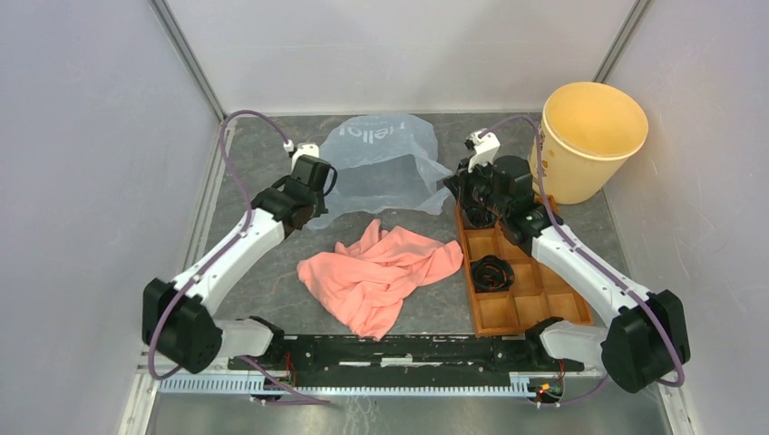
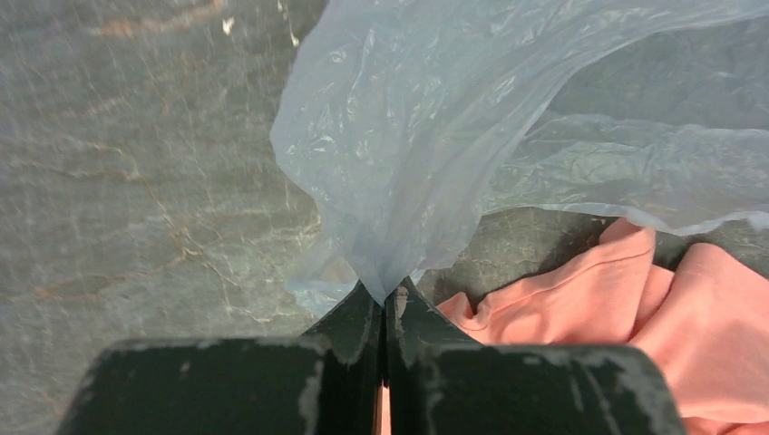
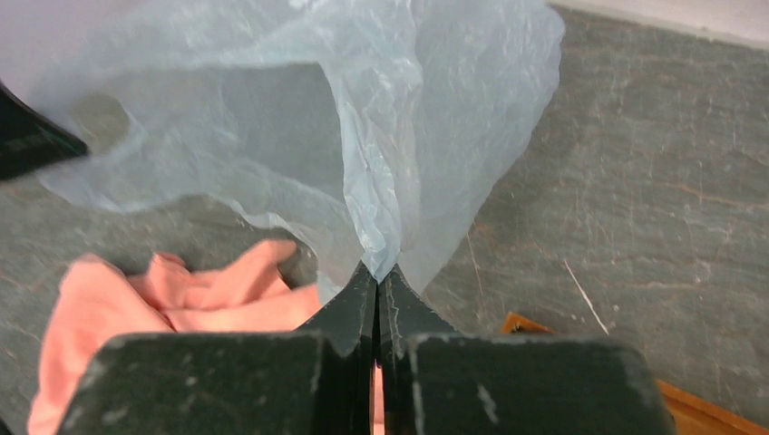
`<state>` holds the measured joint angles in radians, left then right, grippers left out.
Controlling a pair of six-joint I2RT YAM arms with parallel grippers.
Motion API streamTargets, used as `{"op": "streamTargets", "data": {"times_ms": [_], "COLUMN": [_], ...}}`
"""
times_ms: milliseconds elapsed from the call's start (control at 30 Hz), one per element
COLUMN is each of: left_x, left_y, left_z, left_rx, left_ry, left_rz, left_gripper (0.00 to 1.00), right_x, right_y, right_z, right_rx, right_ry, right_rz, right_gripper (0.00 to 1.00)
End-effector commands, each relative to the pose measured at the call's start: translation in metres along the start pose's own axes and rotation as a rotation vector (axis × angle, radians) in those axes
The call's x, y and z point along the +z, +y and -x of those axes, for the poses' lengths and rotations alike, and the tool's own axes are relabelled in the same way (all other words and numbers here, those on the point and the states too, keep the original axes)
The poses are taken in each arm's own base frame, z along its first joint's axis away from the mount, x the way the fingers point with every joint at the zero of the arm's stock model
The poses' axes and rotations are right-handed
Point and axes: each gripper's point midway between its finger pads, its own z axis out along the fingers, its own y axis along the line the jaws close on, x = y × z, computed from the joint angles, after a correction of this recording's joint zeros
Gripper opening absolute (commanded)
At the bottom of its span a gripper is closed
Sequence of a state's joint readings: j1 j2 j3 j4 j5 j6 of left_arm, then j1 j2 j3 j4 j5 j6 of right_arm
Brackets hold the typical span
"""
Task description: Put the trash bags into the trash bin
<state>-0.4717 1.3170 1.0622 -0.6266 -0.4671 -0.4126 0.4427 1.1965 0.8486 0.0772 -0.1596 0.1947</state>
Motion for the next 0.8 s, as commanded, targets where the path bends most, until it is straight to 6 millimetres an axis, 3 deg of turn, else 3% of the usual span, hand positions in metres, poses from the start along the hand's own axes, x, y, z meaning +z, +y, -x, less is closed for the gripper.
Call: {"op": "streamTargets", "data": {"times_ms": [0, 133, 300, 400, 467, 767], "left_x": [-0.054, -0.076, -0.075, -0.074, -0.074, -0.073], "left_y": [0.016, 0.026, 0.031, 0.033, 0.034, 0.027], "left_z": [0.059, 0.074, 0.069, 0.066, 0.064, 0.066], "left_rx": [0.022, -0.029, -0.053, -0.052, -0.054, -0.089], "left_ry": [-0.226, -0.356, -0.388, -0.387, -0.389, -0.380], "left_rz": [-0.049, -0.071, -0.072, -0.069, -0.071, -0.131], "left_gripper": [0.02, 0.02, 0.02, 0.02, 0.02, 0.02], "right_x": [0.005, 0.009, 0.009, 0.008, 0.003, -0.034], "right_y": [-0.003, 0.005, 0.000, -0.009, -0.015, -0.032], "right_z": [-0.005, -0.011, -0.016, -0.009, -0.003, 0.026], "right_rx": [-0.060, -0.062, -0.074, -0.094, -0.115, -0.179], "right_ry": [0.094, 0.152, 0.228, 0.271, 0.276, 0.244], "right_rz": [0.006, 0.037, -0.002, -0.060, -0.103, -0.233], "right_gripper": [0.02, 0.15, 0.39, 0.57, 0.64, 0.80]}}
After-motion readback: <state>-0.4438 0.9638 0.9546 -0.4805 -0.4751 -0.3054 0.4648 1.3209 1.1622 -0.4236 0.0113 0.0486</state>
